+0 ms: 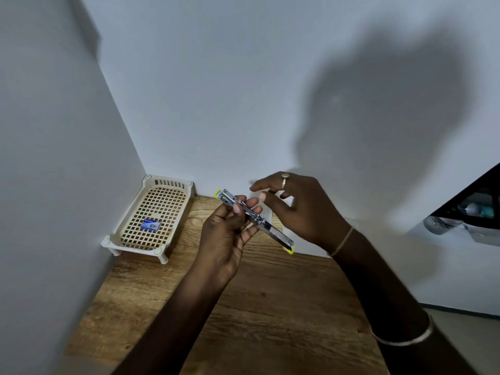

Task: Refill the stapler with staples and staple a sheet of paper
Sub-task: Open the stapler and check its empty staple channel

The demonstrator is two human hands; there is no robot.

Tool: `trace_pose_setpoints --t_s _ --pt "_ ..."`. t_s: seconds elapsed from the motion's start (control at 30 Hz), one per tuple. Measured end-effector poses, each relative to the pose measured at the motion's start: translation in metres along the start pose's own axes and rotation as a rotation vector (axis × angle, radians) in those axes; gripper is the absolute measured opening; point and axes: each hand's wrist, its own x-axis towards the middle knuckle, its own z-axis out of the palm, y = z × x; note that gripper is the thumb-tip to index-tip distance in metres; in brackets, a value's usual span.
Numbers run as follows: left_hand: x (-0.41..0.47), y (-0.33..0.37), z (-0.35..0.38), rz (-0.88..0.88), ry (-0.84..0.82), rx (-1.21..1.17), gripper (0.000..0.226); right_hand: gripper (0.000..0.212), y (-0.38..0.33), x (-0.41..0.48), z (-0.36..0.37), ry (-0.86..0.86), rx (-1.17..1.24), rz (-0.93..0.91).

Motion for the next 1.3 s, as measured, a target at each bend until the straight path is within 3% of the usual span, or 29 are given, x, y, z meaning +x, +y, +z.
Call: trace_pose_setpoints --t_s 0.27,0.43,0.77,1.03,1.3 --pt "-0.007 0.0 0.007 0.001 -0.03 0.047 0.033 0.032 -0.007 0.012 0.014 -0.076 -0.099 -0.06" --pt "-0.011 -0.002 0.01 -0.021 0.009 0.05 0.023 0.03 -0.008 0.011 0.016 -0.12 -0.118 -0.04" --pt "-0.015 -0.001 0.009 -0.045 0.042 0.059 0.025 0.037 -0.005 0.017 0.02 -0.205 -0.227 -0.037" --pt "-0.016 -0.001 0.009 -0.076 0.082 0.029 0.027 0.005 -0.003 0.019 0.02 -0.305 -0.174 -0.052" --pt "-0.013 -0.001 0.008 -0.098 0.104 0.017 0.031 0.02 0.0 0.017 0.021 -0.398 -0.151 -0.034"
